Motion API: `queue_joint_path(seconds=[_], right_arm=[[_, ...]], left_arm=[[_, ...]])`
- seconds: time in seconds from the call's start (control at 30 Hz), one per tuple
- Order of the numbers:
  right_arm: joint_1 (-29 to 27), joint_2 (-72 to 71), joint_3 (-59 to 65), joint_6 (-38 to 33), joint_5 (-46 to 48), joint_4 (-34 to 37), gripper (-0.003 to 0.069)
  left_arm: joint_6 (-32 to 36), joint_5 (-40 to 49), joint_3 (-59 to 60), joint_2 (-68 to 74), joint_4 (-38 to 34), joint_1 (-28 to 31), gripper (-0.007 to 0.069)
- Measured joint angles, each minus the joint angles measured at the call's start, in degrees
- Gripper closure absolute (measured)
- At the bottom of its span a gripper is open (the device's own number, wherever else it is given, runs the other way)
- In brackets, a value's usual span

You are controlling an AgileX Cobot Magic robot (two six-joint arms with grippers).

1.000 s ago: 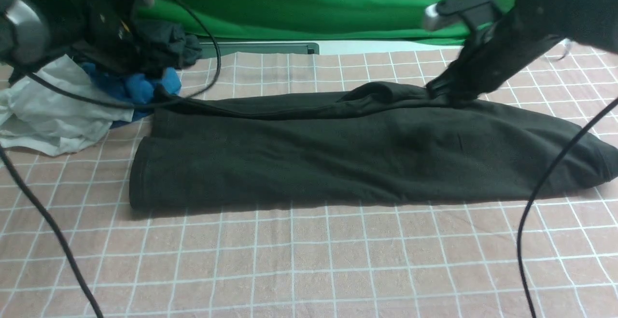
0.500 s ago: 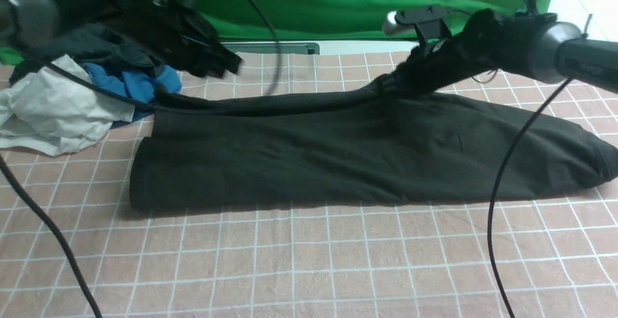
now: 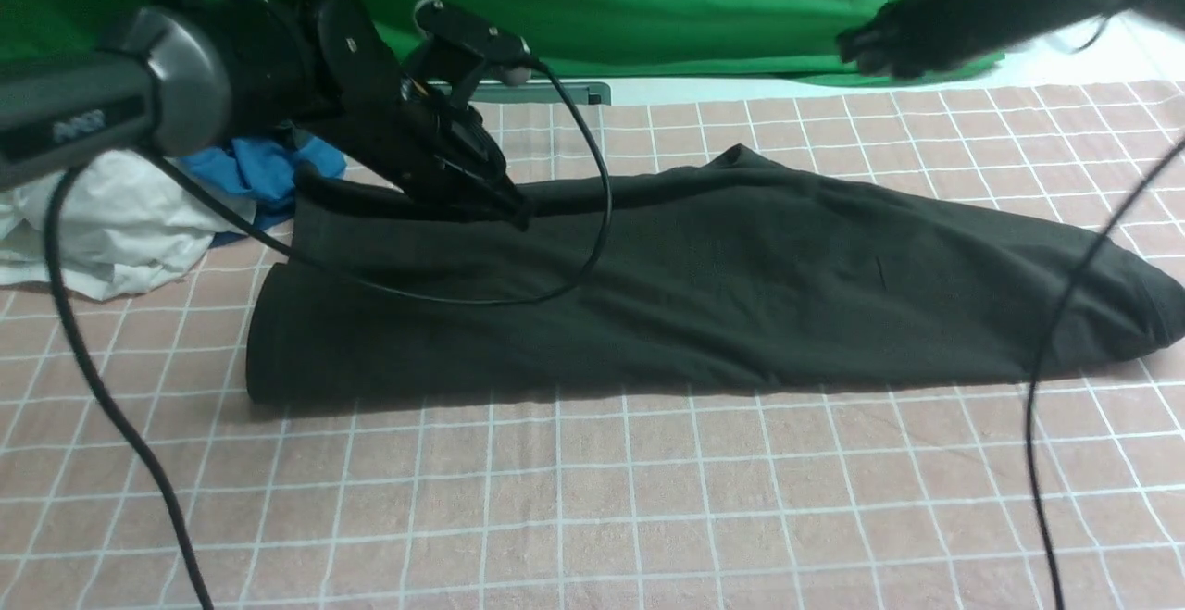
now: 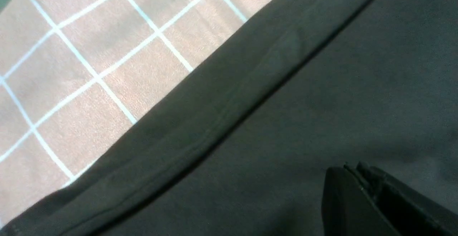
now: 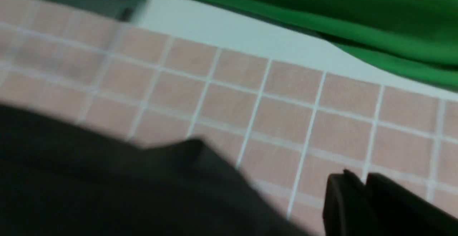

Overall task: Fold a long-sleeved shirt over a pink coffee tablecloth.
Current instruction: 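Pull the folded dark garment lengthwise by its ends to straighten it flat on the table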

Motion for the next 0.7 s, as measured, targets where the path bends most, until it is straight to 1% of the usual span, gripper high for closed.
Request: queue_joint_path(seconds=[0.17,0.2,0.3,0.43,0.5,0.57,0.6,0.63,0.67,0.7], right_arm=[[-0.39,-14.08,15.05,0.24,1.35,-2.36,0.0597],[-0.44,-14.98,15.63,0.31,1.35,-2.48,0.0596],[-2.66,-21.06,24.39,1.12,1.0,-3.04,0.0596],[-5.14,-24.07,28.41,2.63,0.65,-3.32,0.0594],[-6.93,-25.02,29.83,3.62,1.82,-3.32,0.0584],[-8.23,-25.14,30.39,4.02,4.0,-3.42,0.0573],[-8.94,-25.25,30.55,4.28,5.31,-3.65,0.0564],[-8.94,-25.25,30.55,4.34,5.49,-3.74,0.0561],[-9.67,-25.25,30.61,4.84,6.34,-4.29,0.0546],[-9.79,-25.25,30.61,4.97,6.34,-4.44,0.0544]], left_arm=[[0.11,-0.22,-2.0,5.99,-1.31,0.0,0.0608],[0.11,-0.22,-2.19,6.43,-1.32,0.0,0.0608],[0.11,-0.82,-6.13,9.8,-1.3,0.0,0.0608],[0.11,-2.87,-10.3,12.67,0.44,0.0,0.0608],[-0.19,-4.59,-13.55,15.16,3.42,0.05,0.0608],[-2.91,-5.8,-17.28,17.26,8.32,0.2,0.0608],[-5.3,-6.01,-18.99,18.33,10.64,0.53,0.0608],[-6.2,-6.01,-19.27,18.62,10.98,0.58,0.0608],[-9.15,-5.88,-21.04,19.23,13.72,1.13,0.0608],[-9.15,-5.82,-21.29,19.23,14.13,1.13,0.0608]])
